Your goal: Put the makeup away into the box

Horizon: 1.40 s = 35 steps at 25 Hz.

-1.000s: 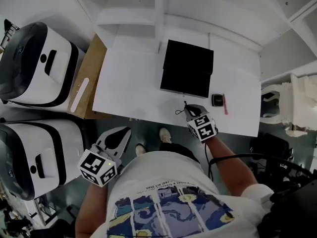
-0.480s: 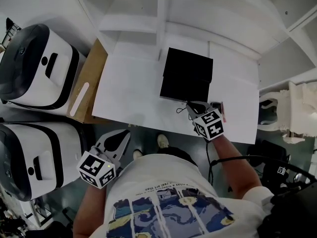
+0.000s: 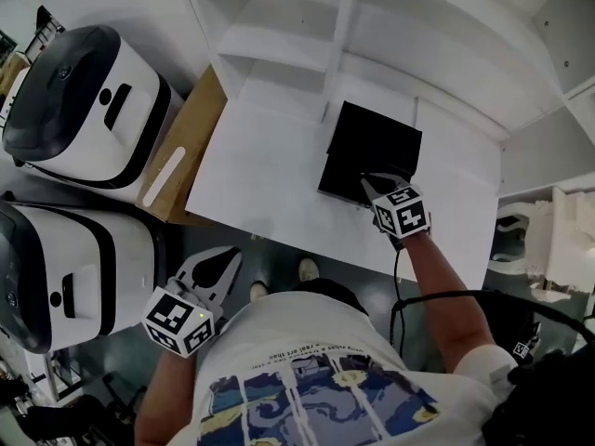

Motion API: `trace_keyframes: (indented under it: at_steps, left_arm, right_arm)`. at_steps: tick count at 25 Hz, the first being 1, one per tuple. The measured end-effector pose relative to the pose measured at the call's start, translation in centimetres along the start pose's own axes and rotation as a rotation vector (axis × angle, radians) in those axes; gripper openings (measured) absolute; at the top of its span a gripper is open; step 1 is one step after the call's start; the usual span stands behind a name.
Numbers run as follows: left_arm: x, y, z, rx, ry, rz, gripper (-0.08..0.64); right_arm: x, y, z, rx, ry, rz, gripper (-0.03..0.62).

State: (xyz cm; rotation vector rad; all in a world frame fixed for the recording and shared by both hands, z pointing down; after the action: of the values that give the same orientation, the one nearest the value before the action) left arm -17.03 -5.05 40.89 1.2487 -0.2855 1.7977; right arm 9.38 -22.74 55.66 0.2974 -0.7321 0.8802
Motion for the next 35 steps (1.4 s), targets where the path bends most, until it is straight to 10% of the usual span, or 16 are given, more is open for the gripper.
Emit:
trace_keyframes:
  at_steps: [35]
  left_arm:
    - [1.4,2.2,-2.9,-0.164,0.008,-0.066,0.014]
  right_arm:
    - [0.2,-0.7,11.3,0.0,0.197,-0.135,0.038]
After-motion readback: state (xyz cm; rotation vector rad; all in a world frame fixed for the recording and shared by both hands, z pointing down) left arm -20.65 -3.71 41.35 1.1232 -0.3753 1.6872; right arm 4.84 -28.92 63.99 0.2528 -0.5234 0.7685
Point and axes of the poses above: the fingertips, and each gripper's own axes: z forward along the fingers, y to its left, x out of its underside, the point moved 2 cm from there along -z, backward along the fingers, and after that the axes turned 2 degrees about x, right-handed, at the moved point
